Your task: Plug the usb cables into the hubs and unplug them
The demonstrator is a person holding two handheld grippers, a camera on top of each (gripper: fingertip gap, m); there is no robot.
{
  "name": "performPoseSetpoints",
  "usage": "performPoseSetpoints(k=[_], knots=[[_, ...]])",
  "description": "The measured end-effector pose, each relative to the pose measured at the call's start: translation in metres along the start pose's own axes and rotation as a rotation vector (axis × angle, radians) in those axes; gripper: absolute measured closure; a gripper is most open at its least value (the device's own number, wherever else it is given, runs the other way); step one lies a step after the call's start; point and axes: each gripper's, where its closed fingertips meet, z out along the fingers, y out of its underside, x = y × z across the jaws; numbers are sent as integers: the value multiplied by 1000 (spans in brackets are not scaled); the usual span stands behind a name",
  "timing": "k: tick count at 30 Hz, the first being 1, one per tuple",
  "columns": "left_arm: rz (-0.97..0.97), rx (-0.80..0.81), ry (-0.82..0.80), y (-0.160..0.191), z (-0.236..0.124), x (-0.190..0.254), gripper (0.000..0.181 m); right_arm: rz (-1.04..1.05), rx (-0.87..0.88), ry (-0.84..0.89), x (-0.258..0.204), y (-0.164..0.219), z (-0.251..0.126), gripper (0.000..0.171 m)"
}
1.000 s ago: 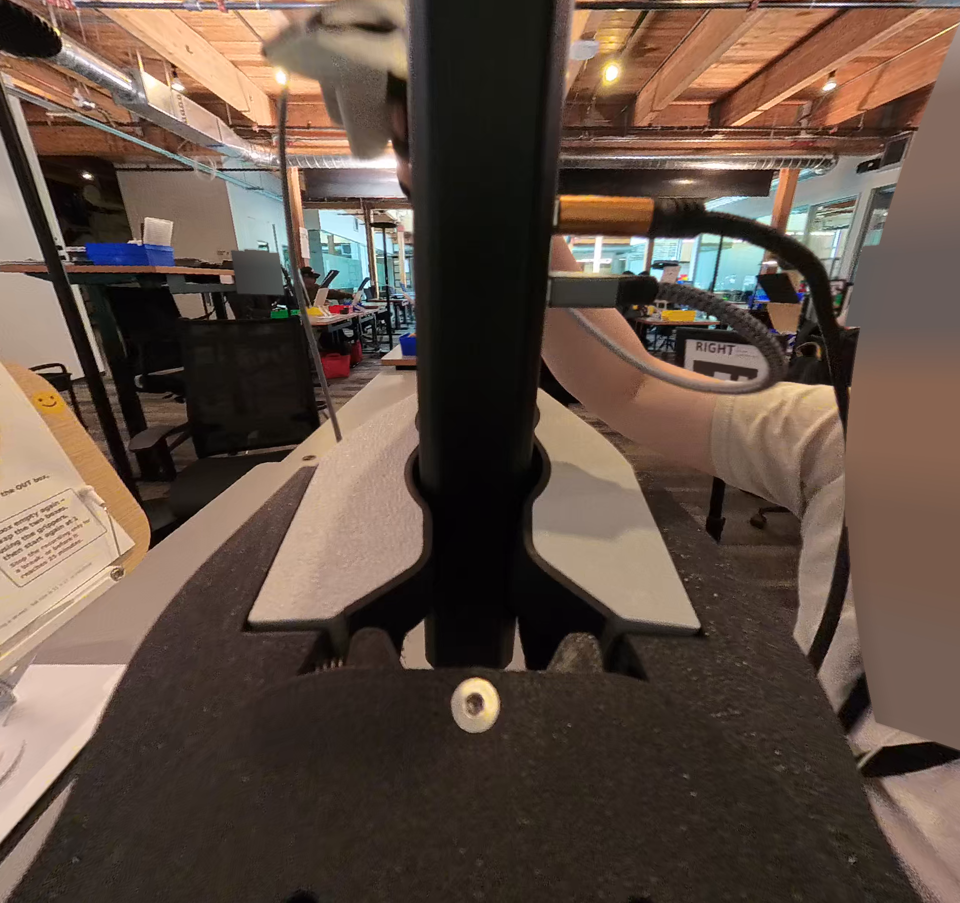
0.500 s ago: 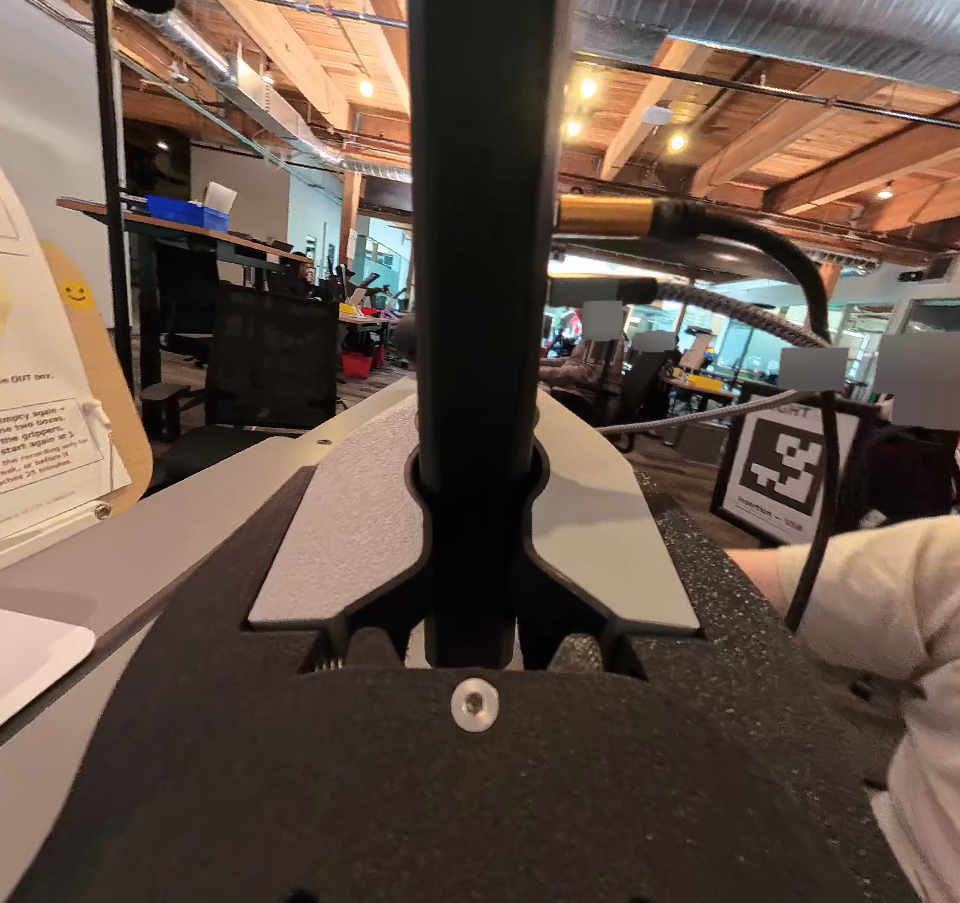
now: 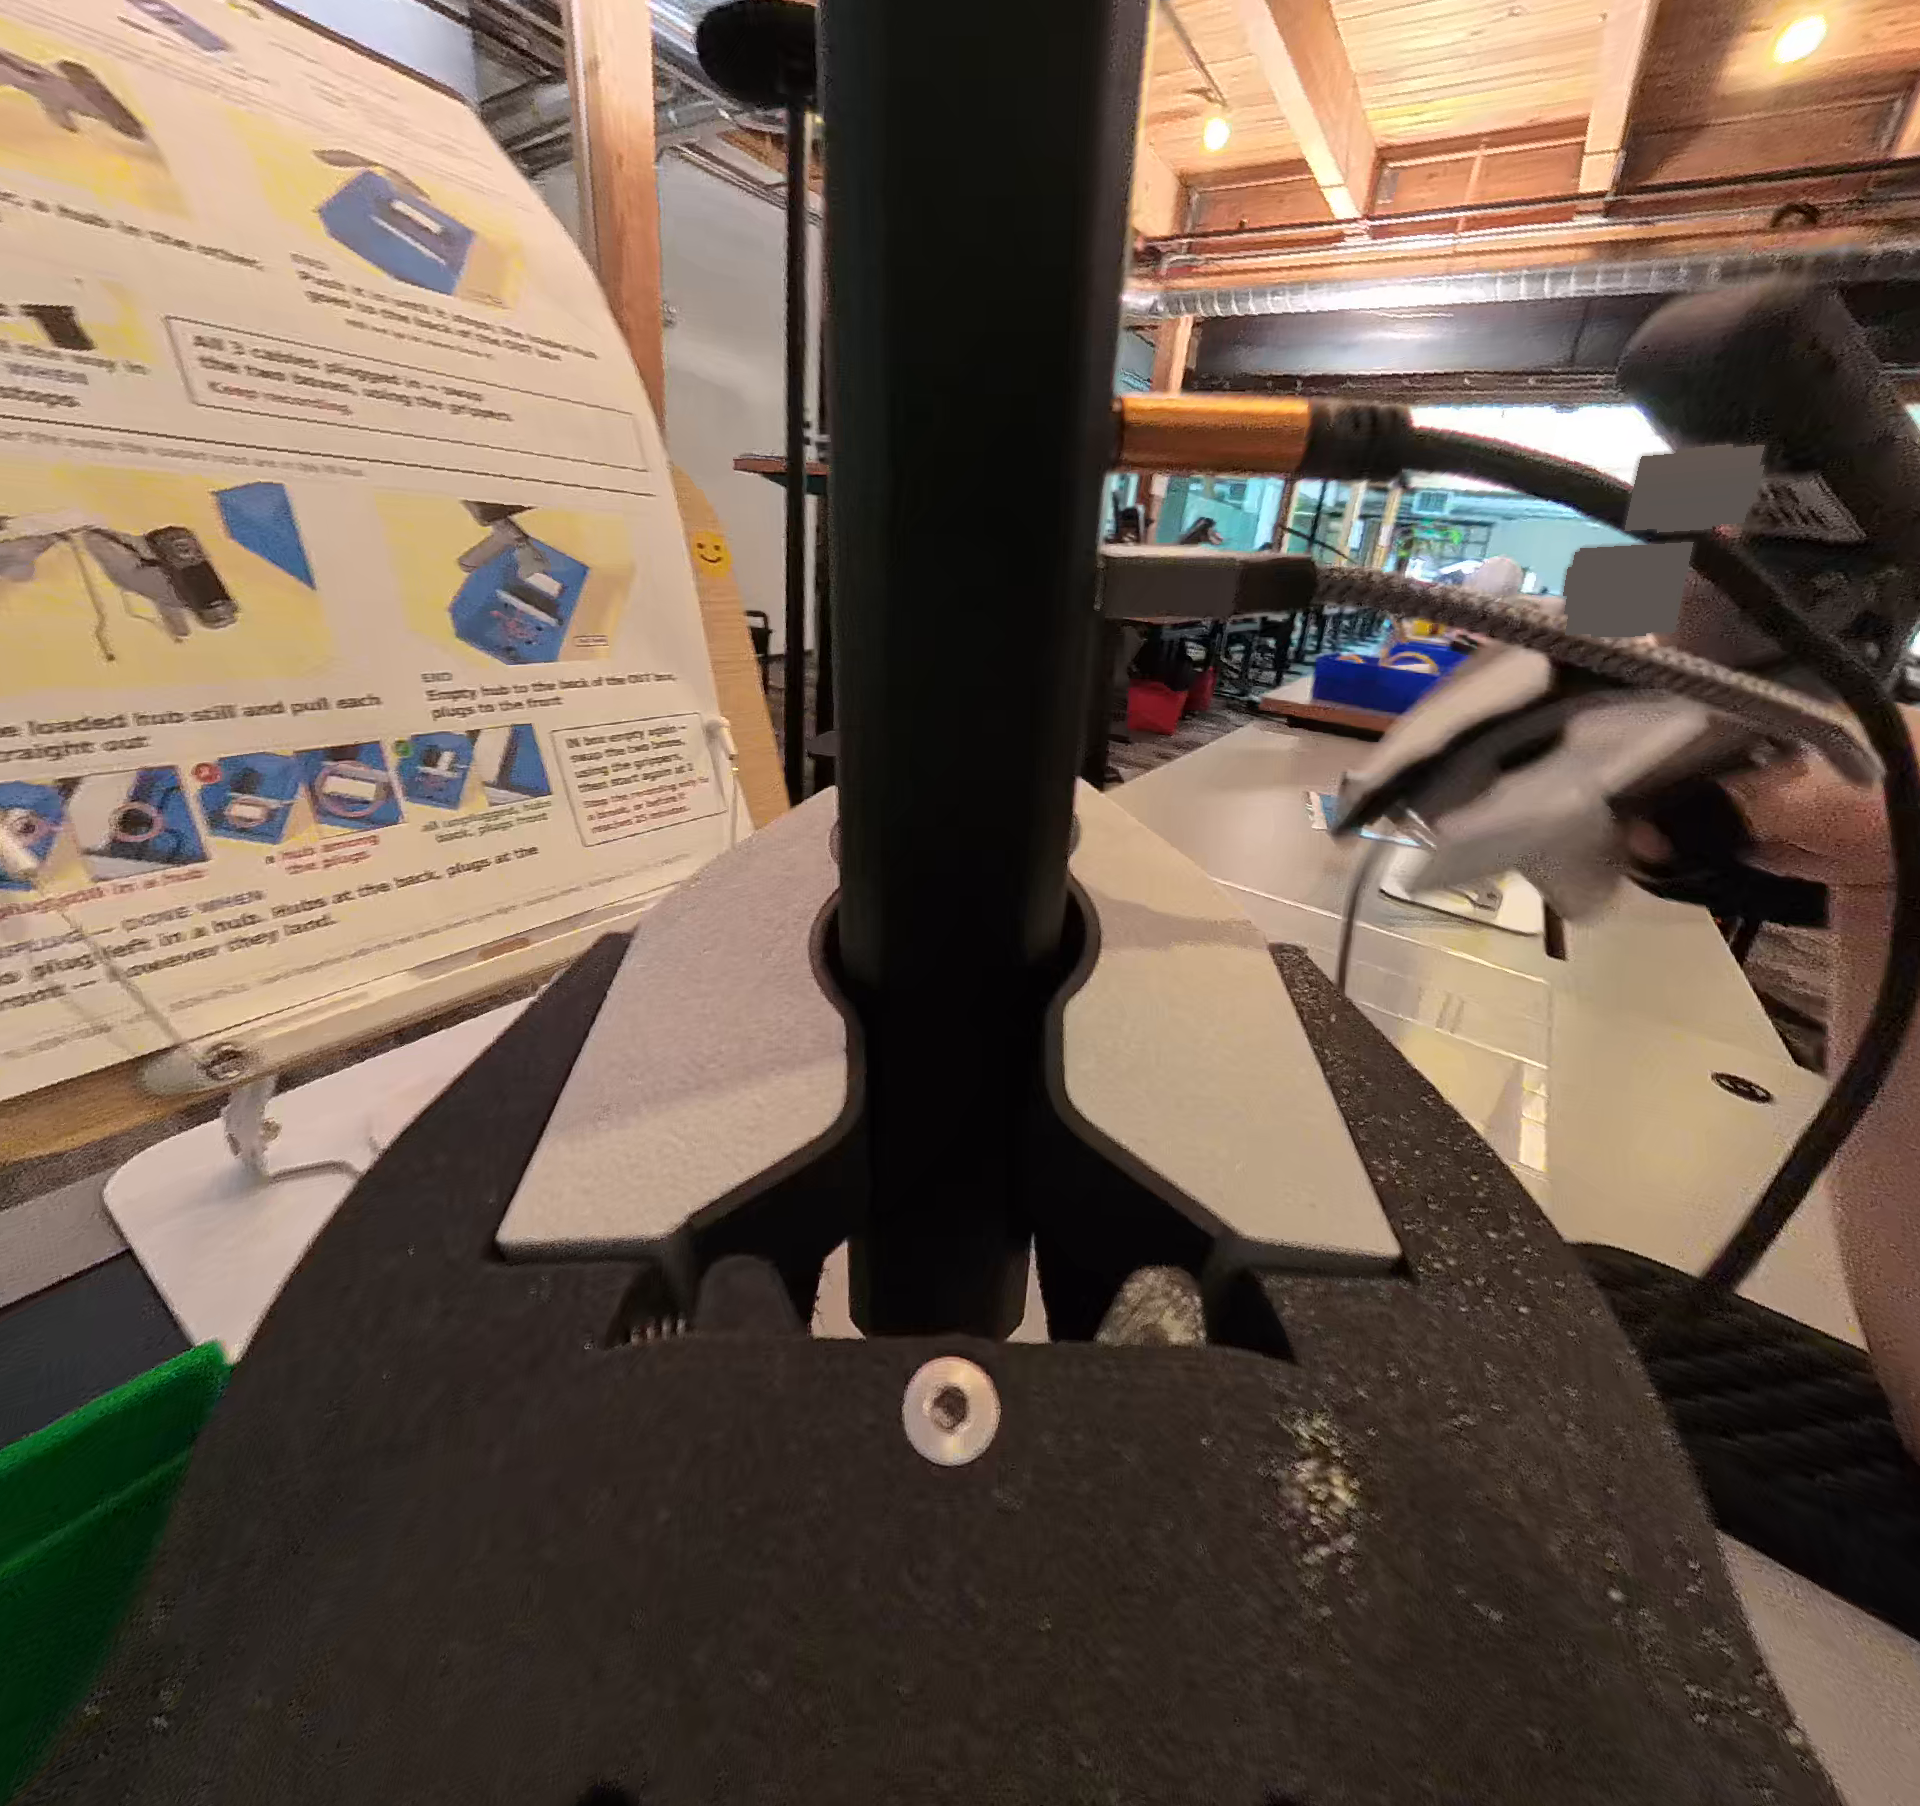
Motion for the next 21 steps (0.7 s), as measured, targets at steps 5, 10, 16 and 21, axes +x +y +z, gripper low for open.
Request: performPoseSetpoints(k=[5, 10, 16, 21], knots=[[-16, 2, -82, -6, -11, -23, 151, -147, -291, -346, -53, 61, 3, 136], [-3, 23, -133, -19, -23, -37, 151, -320, -464, -602, -92, 103, -7, 130], [-10, 77, -170, -36, -38, -49, 149, -354, -278, -856, -107, 87, -32, 111], [-9, 110, -182, -48, -49, -57, 149, -439, -84, -891, -104, 77, -56, 111]])
